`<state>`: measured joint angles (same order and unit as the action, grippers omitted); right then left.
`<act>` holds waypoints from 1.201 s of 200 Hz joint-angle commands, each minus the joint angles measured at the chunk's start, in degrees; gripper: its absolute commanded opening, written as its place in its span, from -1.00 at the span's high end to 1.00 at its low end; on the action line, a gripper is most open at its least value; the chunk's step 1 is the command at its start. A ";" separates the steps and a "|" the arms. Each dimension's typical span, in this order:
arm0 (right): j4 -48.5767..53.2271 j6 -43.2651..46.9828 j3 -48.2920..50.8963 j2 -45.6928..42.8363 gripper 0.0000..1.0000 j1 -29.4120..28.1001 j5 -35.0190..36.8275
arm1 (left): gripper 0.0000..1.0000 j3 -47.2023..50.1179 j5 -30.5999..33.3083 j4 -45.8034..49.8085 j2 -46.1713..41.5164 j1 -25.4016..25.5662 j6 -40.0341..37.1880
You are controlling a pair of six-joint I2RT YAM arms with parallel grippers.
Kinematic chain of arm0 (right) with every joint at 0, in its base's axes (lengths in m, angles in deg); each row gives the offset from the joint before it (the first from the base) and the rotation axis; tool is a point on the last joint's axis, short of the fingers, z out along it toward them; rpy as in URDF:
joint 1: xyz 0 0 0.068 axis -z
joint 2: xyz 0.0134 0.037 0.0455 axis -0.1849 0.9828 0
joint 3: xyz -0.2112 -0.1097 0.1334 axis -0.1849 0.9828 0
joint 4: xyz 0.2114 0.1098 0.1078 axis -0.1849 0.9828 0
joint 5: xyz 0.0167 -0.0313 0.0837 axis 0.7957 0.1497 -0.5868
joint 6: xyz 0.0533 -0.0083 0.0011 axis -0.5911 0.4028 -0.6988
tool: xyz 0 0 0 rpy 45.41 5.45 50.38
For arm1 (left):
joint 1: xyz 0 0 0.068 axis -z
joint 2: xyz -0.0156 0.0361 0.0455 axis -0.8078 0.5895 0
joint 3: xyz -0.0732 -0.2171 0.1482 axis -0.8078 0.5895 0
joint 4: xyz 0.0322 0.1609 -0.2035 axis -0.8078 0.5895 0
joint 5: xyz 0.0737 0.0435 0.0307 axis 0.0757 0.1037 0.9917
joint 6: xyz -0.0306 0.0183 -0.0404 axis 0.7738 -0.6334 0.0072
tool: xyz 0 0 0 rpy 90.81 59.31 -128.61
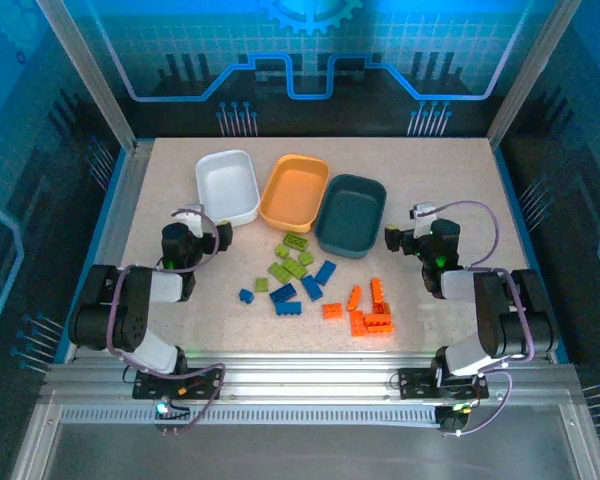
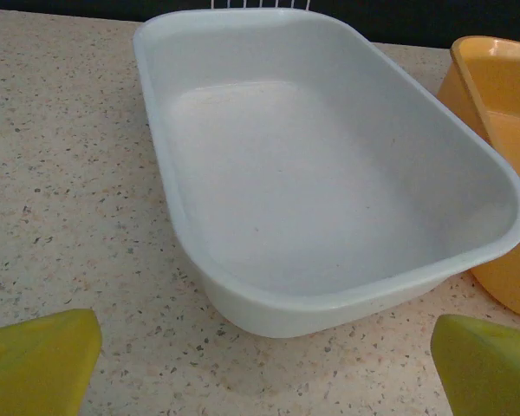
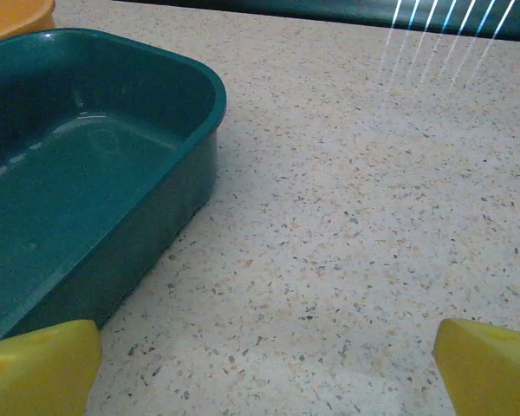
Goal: Sort the legos into containers by color
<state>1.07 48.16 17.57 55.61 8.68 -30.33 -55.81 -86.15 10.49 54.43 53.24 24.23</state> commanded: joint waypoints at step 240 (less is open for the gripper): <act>-1.18 -0.24 -0.67 0.19 -1.00 -0.27 -0.04 | -0.98 0.07 0.41 -1.71 -0.07 -0.24 -0.66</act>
<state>1.09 48.16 17.55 55.61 8.68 -30.35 -55.81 -86.15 10.49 54.43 53.24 24.23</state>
